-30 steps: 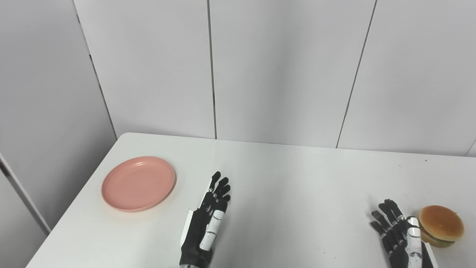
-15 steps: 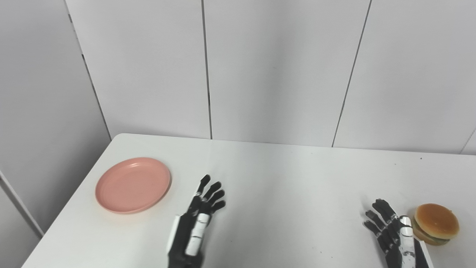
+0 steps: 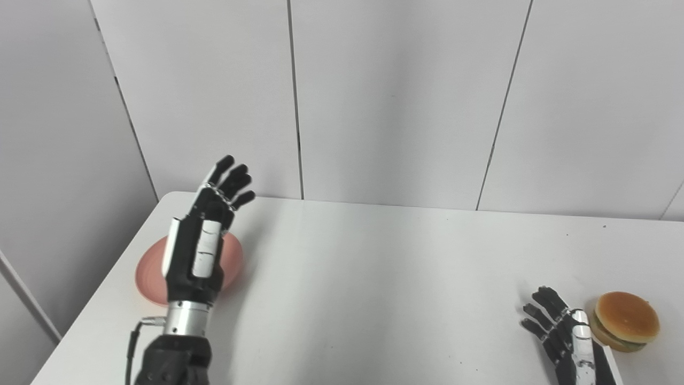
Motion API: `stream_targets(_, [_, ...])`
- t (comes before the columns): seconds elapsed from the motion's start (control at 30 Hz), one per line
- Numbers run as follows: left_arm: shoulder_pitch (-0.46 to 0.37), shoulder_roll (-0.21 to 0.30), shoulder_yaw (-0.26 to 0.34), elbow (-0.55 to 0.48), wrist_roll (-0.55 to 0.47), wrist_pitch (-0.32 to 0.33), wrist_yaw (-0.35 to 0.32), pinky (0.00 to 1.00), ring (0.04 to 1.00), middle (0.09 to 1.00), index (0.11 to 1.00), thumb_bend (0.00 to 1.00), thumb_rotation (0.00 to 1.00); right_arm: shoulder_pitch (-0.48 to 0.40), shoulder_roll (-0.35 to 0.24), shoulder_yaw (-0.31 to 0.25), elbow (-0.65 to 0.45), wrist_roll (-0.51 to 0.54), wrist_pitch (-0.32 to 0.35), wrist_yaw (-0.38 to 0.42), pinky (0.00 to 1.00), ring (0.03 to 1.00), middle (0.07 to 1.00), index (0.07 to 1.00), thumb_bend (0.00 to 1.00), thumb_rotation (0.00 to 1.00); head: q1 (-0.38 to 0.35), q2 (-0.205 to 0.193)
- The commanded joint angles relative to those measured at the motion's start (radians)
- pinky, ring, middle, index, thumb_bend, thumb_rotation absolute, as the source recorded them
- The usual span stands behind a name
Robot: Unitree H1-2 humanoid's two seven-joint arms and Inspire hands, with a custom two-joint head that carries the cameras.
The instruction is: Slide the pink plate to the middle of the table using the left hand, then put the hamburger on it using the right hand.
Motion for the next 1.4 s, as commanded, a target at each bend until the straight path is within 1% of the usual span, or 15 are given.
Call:
stream_targets(0.0, [-0.059, 0.059, 0.038, 0.007, -0.031, 0.006, -0.007, 0.8, 0.882, 0.873, 0.848, 0.88, 0.81, 0.052, 0.026, 0.012, 0.04, 0.011, -0.01, 0.01, 0.8, 0.817, 0.859, 0.824, 0.69, 0.97, 0.0, 0.002])
stream_targets(0.1, [-0.099, 0.113, 0.076, 0.052, -0.054, 0.017, -0.014, 0.8, 0.898, 0.886, 0.859, 0.86, 0.83, 0.053, 0.027, 0.012, 0.037, 0.011, -0.007, 0.009, 0.81, 0.819, 0.862, 0.826, 0.69, 0.97, 0.0, 0.002])
stream_targets(0.17, [-0.127, 0.148, 0.101, 0.089, -0.072, 0.025, -0.015, 0.8, 0.903, 0.891, 0.861, 0.85, 0.83, 0.052, 0.028, 0.01, 0.036, 0.013, -0.003, 0.008, 0.8, 0.818, 0.859, 0.826, 0.69, 0.97, 0.003, 0.004])
stream_targets(0.27, [-0.16, 0.195, 0.128, 0.149, -0.094, 0.035, -0.025, 0.83, 0.915, 0.898, 0.857, 0.85, 0.82, 0.05, 0.027, 0.009, 0.04, 0.017, -0.002, 0.01, 0.81, 0.816, 0.855, 0.822, 0.69, 0.96, 0.004, 0.004])
stream_targets(0.4, [-0.19, 0.252, 0.154, 0.24, -0.119, 0.032, -0.051, 0.88, 0.939, 0.924, 0.895, 0.87, 0.83, 0.05, 0.025, 0.011, 0.04, 0.012, -0.003, 0.01, 0.8, 0.814, 0.853, 0.82, 0.68, 0.96, 0.005, 0.005])
stream_targets(0.5, [-0.211, 0.28, 0.175, 0.301, -0.143, 0.03, -0.063, 0.91, 0.956, 0.933, 0.9, 0.89, 0.81, 0.052, 0.025, 0.012, 0.037, 0.007, 0.001, 0.007, 0.81, 0.813, 0.852, 0.819, 0.68, 0.97, 0.006, 0.006])
stream_targets(0.53, [-0.221, 0.291, 0.183, 0.334, -0.148, 0.019, -0.066, 0.92, 0.958, 0.932, 0.909, 0.89, 0.81, 0.052, 0.024, 0.012, 0.037, 0.009, 0.001, 0.008, 0.81, 0.814, 0.854, 0.821, 0.68, 0.97, 0.006, 0.006])
stream_targets(0.63, [-0.244, 0.313, 0.204, 0.417, -0.163, -0.003, -0.075, 0.9, 0.939, 0.919, 0.901, 0.9, 0.8, 0.054, 0.023, 0.013, 0.033, 0.012, 0.001, 0.012, 0.81, 0.815, 0.856, 0.823, 0.67, 0.97, 0.006, 0.008])
stream_targets(0.7, [-0.263, 0.331, 0.216, 0.491, -0.17, -0.026, -0.088, 0.89, 0.933, 0.916, 0.897, 0.91, 0.79, 0.056, 0.022, 0.013, 0.028, 0.013, 0.003, 0.012, 0.8, 0.81, 0.851, 0.819, 0.68, 0.97, 0.006, 0.013])
stream_targets(0.87, [-0.291, 0.351, 0.238, 0.62, -0.184, -0.073, -0.107, 0.88, 0.933, 0.912, 0.885, 0.9, 0.78, 0.062, 0.023, 0.013, 0.013, 0.016, 0.016, 0.009, 0.8, 0.808, 0.848, 0.821, 0.67, 0.96, 0.004, 0.018])
stream_targets(0.97, [-0.311, 0.357, 0.254, 0.728, -0.204, -0.11, -0.123, 0.87, 0.922, 0.904, 0.878, 0.89, 0.77, 0.064, 0.023, 0.013, 0.009, 0.016, 0.017, 0.008, 0.8, 0.805, 0.841, 0.819, 0.66, 0.96, 0.002, 0.022])
stream_targets(1.07, [-0.318, 0.357, 0.263, 0.801, -0.211, -0.139, -0.132, 0.87, 0.924, 0.91, 0.888, 0.84, 0.77, 0.069, 0.023, 0.013, -0.005, 0.015, 0.027, 0.003, 0.79, 0.798, 0.831, 0.813, 0.67, 0.95, -0.002, 0.028])
stream_targets(1.13, [-0.321, 0.355, 0.265, 0.84, -0.204, -0.148, -0.122, 0.84, 0.924, 0.911, 0.894, 0.83, 0.78, 0.072, 0.022, 0.014, -0.013, 0.014, 0.031, 0.003, 0.79, 0.802, 0.832, 0.816, 0.67, 0.95, -0.002, 0.032])
stream_targets(1.23, [-0.323, 0.352, 0.259, 0.895, -0.185, -0.164, -0.106, 0.79, 0.901, 0.895, 0.879, 0.84, 0.77, 0.076, 0.018, 0.016, -0.021, 0.014, 0.034, 0.004, 0.8, 0.802, 0.829, 0.817, 0.66, 0.96, -0.001, 0.038])
stream_targets(1.37, [-0.317, 0.338, 0.237, 0.96, -0.151, -0.196, -0.085, 0.79, 0.877, 0.885, 0.877, 0.84, 0.77, 0.082, 0.017, 0.018, -0.038, 0.01, 0.042, 0.001, 0.8, 0.803, 0.829, 0.817, 0.66, 0.96, -0.007, 0.05])
